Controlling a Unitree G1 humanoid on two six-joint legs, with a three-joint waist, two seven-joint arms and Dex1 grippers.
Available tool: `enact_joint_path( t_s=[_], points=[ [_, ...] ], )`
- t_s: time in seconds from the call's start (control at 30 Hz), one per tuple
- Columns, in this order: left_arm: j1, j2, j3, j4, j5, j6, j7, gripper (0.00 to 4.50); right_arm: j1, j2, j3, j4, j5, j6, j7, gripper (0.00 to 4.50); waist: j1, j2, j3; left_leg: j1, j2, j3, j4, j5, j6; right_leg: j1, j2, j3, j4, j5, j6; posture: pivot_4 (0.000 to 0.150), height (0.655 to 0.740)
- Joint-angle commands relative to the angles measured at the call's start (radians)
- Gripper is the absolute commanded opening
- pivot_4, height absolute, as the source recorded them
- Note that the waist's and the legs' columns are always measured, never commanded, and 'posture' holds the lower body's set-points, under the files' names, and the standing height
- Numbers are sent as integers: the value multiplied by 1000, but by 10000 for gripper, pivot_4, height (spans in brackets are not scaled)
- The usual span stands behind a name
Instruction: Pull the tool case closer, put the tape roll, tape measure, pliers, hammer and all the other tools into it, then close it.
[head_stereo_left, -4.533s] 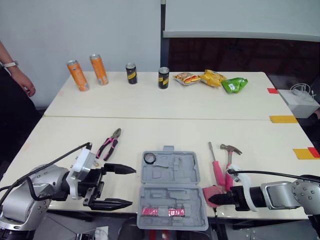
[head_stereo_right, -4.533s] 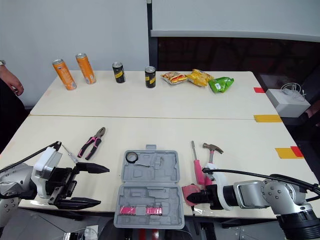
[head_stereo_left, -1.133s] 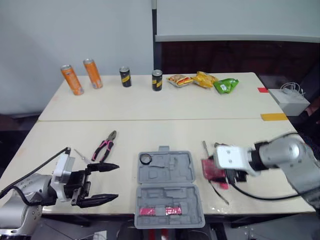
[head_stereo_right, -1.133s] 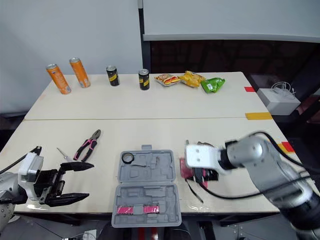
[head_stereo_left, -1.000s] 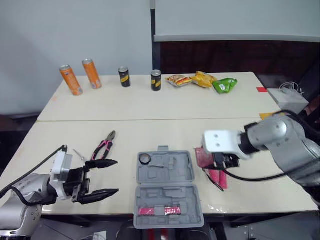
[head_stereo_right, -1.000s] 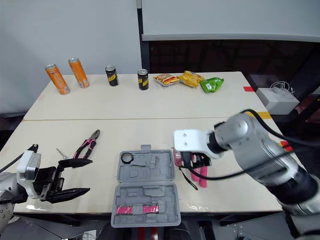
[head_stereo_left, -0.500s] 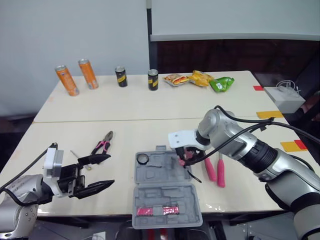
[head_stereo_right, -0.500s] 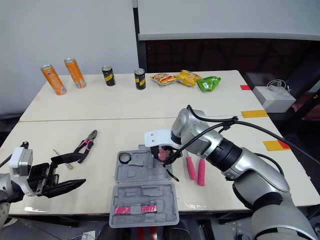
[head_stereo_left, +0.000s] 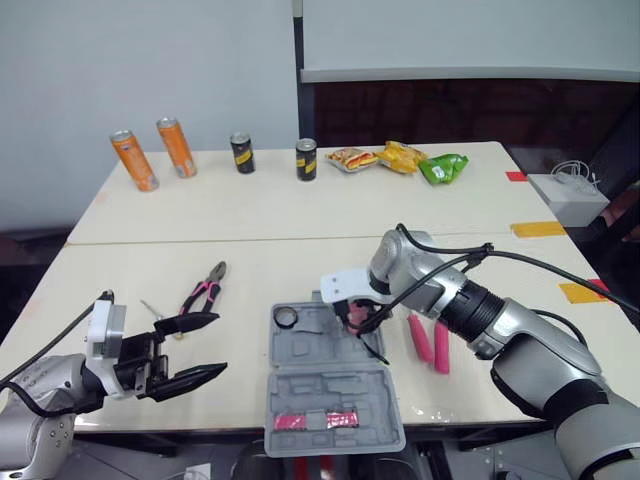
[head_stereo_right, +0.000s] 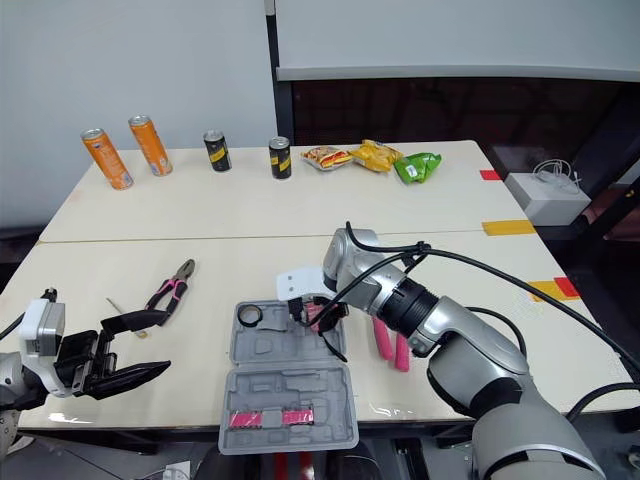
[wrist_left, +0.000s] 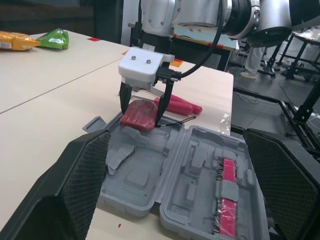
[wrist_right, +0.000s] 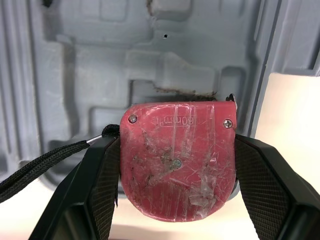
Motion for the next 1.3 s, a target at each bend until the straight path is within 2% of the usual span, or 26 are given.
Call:
enact_joint_path(
  t_s=[0.03, 0.13, 0.2, 0.27, 0.5, 0.6, 0.77, 0.9, 0.93, 1.07, 1.3],
  points=[
    [2, 3, 15, -29, -1, -9, 8, 45000, -9, 27, -19, 36, -26, -23, -24, 28067, 0, 0, 0, 0, 0, 0, 0, 0, 0, 0, 0, 0, 0, 0, 0, 1500, 7400],
    [4, 1, 13, -39, -1, -7, 14, 45000, -5, 39, -28, 58, -31, -32, -26, 28067, 0, 0, 0, 0, 0, 0, 0, 0, 0, 0, 0, 0, 0, 0, 0, 1500, 7400],
    [7, 1, 12, -44, -1, -6, 15, 45000, 0, 40, -38, 58, -33, -40, -27, 38199, 0, 0, 0, 0, 0, 0, 0, 0, 0, 0, 0, 0, 0, 0, 0, 1500, 7400],
    [9, 2, 13, -47, -2, -4, 16, 45000, 4, 39, -58, 42, -33, -36, -40, 43939, 0, 0, 0, 0, 0, 0, 0, 0, 0, 0, 0, 0, 0, 0, 0, 1500, 7400],
    [19, 3, 19, -58, -7, 0, 20, 45000, 46, -58, -161, -156, 14, 32, 8, 44545, 4, 0, 0, 0, 0, 0, 1, 0, 0, 0, 0, 0, 0, 0, 0, 1500, 7400],
    [23, 3, 22, -60, -9, -1, 21, 45000, 124, -93, -291, -294, 123, 96, 21, 44545, 6, -1, 1, -1, 0, 0, 0, 0, 0, 0, 0, 0, -1, 0, 0, 1500, 7400],
    [32, 2, 29, -70, -14, 0, 24, 45000, 291, -71, -519, -380, 279, -5, -105, 44545, 4, -1, 1, 1, 1, 1, 0, 0, 0, 0, 1, 0, 0, 0, 0, 1500, 7400],
    [33, 2, 31, -67, -16, 0, 24, 45000, 409, -58, -611, -397, 341, -40, -199, 44545, 5, -1, 1, 2, 1, 1, 0, 0, 0, 1, 1, 1, 0, 0, -1, 1500, 7400],
    [33, 3, 31, -65, -16, -1, 23, 45000, 425, -58, -616, -394, 346, -46, -213, 39344, 5, -1, 1, 2, 1, 1, 0, 0, 0, 1, 1, 1, -1, 0, -1, 1500, 7400],
    [29, 6, 30, -62, -15, 1, 22, 45000, 484, -39, -638, -369, 359, -138, -295, 27081, 2, -1, 1, 2, 1, 1, 0, 0, 0, 1, 1, 1, -1, 0, -1, 1500, 7400],
    [25, 13, 35, -60, -15, 4, 21, 45000, 531, -28, -648, -333, 391, -198, -344, 27081, 4, 0, 1, 2, 1, 1, -1, 0, 0, 1, 1, 1, -2, 0, 0, 1500, 7400]
  ],
)
